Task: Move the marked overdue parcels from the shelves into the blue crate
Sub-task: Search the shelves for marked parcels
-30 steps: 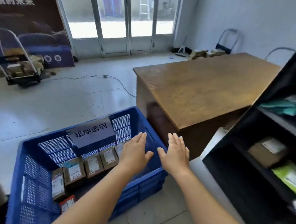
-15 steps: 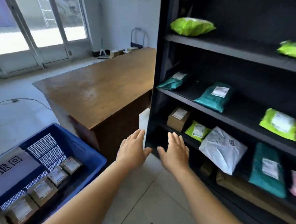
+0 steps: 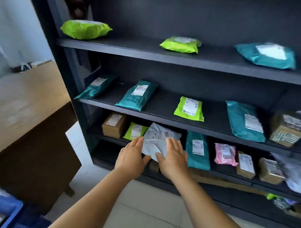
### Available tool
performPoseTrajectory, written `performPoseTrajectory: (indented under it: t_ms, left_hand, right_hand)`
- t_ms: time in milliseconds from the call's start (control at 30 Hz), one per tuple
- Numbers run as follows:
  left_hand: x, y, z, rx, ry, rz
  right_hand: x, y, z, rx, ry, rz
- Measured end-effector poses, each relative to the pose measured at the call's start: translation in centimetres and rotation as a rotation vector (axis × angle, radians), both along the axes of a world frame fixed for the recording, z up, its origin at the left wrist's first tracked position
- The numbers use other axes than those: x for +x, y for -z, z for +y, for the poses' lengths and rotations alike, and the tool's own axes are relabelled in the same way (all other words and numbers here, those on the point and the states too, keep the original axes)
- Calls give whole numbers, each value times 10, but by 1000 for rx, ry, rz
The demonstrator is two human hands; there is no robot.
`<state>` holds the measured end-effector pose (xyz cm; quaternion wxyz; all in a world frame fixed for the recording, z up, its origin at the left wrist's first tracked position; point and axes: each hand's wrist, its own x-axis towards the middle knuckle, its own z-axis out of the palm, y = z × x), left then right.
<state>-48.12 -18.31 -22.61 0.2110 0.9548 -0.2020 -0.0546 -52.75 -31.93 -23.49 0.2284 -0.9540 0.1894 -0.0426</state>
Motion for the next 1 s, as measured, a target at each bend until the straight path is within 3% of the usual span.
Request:
performPoseTrajectory:
  t_ms: [300, 567, 1000]
  left_hand:
    - [-7, 2, -145, -9, 253, -14]
    - [3, 9, -242, -43, 456, -16]
    - [74, 29, -392, -116, 638, 125]
  right_hand:
    - [-35, -1, -129, 29, 240, 37]
    - [-53, 4, -213, 44, 453, -42]
    - [2, 15, -342, 196, 592, -59]
